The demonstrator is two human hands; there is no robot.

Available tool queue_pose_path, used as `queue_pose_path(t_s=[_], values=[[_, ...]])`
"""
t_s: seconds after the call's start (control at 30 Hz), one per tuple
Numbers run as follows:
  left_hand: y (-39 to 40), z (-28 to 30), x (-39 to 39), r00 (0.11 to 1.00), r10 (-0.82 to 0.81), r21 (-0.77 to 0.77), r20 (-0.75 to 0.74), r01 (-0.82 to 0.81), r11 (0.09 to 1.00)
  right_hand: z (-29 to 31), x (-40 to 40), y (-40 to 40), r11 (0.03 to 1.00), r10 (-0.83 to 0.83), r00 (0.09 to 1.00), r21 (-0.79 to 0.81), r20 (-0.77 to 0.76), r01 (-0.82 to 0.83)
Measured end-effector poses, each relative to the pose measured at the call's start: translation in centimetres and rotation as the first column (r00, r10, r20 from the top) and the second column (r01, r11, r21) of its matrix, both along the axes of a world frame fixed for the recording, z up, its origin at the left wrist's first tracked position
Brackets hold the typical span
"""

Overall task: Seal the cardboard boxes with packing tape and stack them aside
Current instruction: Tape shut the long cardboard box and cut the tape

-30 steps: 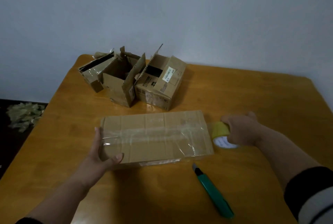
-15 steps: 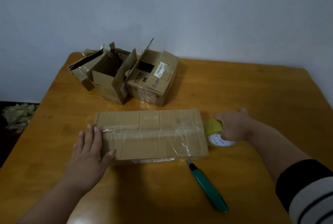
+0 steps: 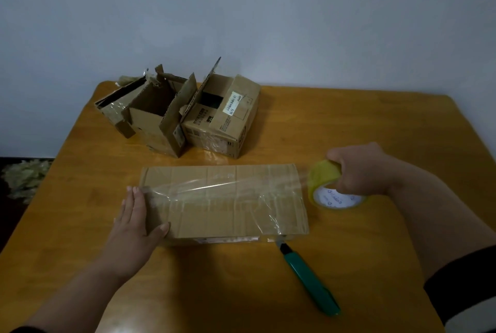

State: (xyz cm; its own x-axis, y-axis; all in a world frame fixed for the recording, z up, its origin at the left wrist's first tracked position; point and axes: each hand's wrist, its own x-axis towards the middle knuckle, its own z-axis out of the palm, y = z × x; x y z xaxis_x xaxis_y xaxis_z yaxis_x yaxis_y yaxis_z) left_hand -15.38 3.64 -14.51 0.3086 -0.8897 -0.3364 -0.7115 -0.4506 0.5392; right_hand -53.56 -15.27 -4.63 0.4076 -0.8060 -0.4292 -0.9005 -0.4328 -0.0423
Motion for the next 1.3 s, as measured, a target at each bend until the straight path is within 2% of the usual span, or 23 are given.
queue_pose_path(t_s=[0.17, 0.33, 0.43, 0.53, 0.6, 0.77, 0.9, 1.0, 1.07, 1.13, 1.2, 1.3], values=[[0.0, -0.3, 0.2, 1.0, -0.014, 0.006, 0.022, 0.014, 1.0, -2.0, 0.1, 1.7, 0.987, -0.032, 0.997, 0.153, -0.077, 0.043], [0.0, -0.4, 0.2, 0.993, -0.042, 0.051, 0.107, 0.037, 0.998, -4.2, -0.1, 2.2, 0.987, -0.04, 0.995, 0.153, -0.088, 0.053], [0.3, -0.3, -0.1, 0.959, -0.106, 0.095, 0.264, 0.083, 0.992, -5.2, -0.1, 2.0, 0.989, -0.026, 0.994, 0.143, -0.108, 0.041], [0.3, 0.1, -0.7, 0.876, -0.237, 0.078, 0.419, 0.226, 0.971, -6.3, -0.3, 2.1, 0.991, -0.028, 0.997, 0.132, -0.075, 0.038], [-0.3, 0.6, -2.1, 0.818, -0.36, 0.097, 0.449, 0.356, 0.929, -7.0, -0.5, 2.2, 0.995, -0.021, 0.998, 0.101, -0.054, 0.027], [-2.2, 0.6, -9.7, 0.706, -0.614, 0.095, 0.353, 0.626, 0.774, -7.6, -0.2, 2.2, 0.997, 0.026, 0.998, 0.078, -0.055, -0.022], [-5.1, 0.3, -14.6, 0.67, -0.657, 0.095, 0.345, 0.672, 0.735, -7.7, 0.2, 2.0, 0.994, 0.08, 0.993, 0.082, -0.085, -0.073], [-7.3, 0.4, -17.4, 0.551, -0.747, 0.134, 0.372, 0.765, 0.63, -8.0, 0.1, 2.1, 0.993, 0.071, 0.995, 0.097, -0.073, -0.064], [-7.9, 0.2, -18.9, 0.483, -0.782, 0.164, 0.394, 0.8, 0.577, -8.3, -0.2, 2.3, 0.996, 0.034, 0.998, 0.088, -0.044, -0.03], [-8.1, -0.2, -19.6, 0.474, -0.773, 0.178, 0.421, 0.792, 0.583, -8.6, -0.8, 2.4, 0.992, -0.045, 0.999, 0.116, 0.006, 0.044], [-7.9, -0.4, -19.7, 0.474, -0.762, 0.168, 0.441, 0.791, 0.589, -8.8, -1.6, 2.5, 0.951, -0.207, 0.971, 0.256, 0.118, 0.172], [-8.1, -0.3, -19.8, 0.495, -0.747, 0.114, 0.443, 0.796, 0.595, -8.8, -2.4, 2.9, 0.817, -0.517, 0.786, 0.47, 0.339, 0.334]])
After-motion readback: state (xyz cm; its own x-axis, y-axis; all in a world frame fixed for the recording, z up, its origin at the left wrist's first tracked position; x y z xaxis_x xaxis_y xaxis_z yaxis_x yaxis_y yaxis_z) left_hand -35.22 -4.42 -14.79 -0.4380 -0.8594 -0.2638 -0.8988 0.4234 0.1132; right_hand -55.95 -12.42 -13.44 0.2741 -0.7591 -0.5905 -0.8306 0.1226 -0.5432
